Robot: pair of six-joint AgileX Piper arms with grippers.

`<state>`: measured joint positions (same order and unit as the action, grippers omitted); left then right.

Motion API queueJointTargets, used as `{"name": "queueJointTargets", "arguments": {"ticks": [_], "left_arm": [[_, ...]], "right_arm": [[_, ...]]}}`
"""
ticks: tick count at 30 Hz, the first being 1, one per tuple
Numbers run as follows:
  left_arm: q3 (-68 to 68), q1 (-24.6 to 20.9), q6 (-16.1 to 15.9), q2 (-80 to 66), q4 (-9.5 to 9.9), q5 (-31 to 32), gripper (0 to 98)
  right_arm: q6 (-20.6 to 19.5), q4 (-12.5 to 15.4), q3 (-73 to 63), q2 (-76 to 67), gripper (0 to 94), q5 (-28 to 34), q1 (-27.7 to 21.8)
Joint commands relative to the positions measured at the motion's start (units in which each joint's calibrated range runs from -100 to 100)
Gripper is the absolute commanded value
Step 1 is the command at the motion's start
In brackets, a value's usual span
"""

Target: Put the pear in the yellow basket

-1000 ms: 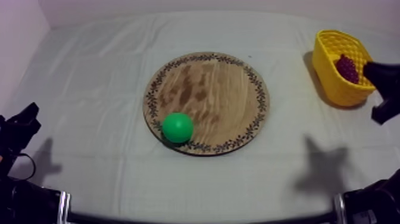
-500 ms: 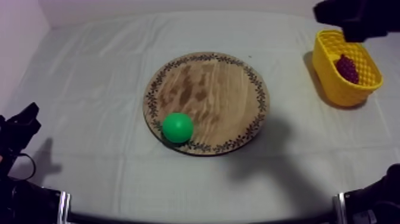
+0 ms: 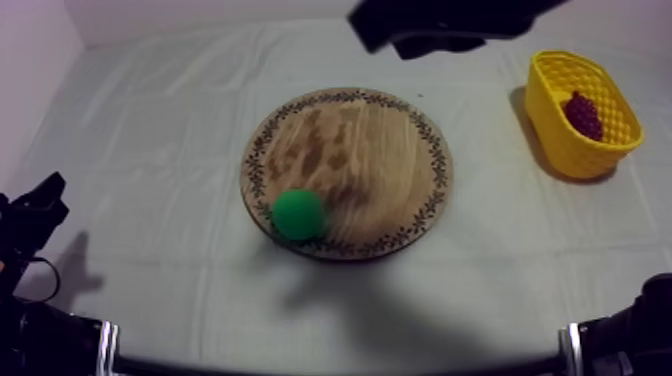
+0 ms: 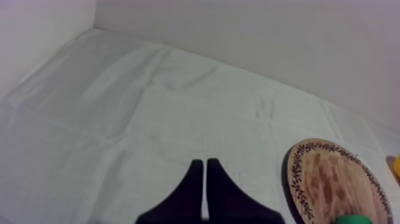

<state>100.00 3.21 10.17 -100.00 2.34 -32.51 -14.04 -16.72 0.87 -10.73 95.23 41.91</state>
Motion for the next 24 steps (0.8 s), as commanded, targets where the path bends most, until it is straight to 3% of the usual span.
{"name": "queueJointTargets", "arguments": {"ticks": [1,7,24], "left_arm": [[0.0,0.0,0.0,0.0,-0.02,0.0,0.1],[0.0,0.0,0.0,0.0,-0.02,0.0,0.1],[0.0,0.0,0.0,0.0,-0.02,0.0,0.1]], "right_arm": [[-1.9,-0.1,-5.8,5.1,0.2,1.6,0.1],[-5.8,0.7,-11.4,13.4,0.2,2.8,-0.1],[-11.5,7.6,-11.1,31.9,0.2,3.3,-0.7]]}}
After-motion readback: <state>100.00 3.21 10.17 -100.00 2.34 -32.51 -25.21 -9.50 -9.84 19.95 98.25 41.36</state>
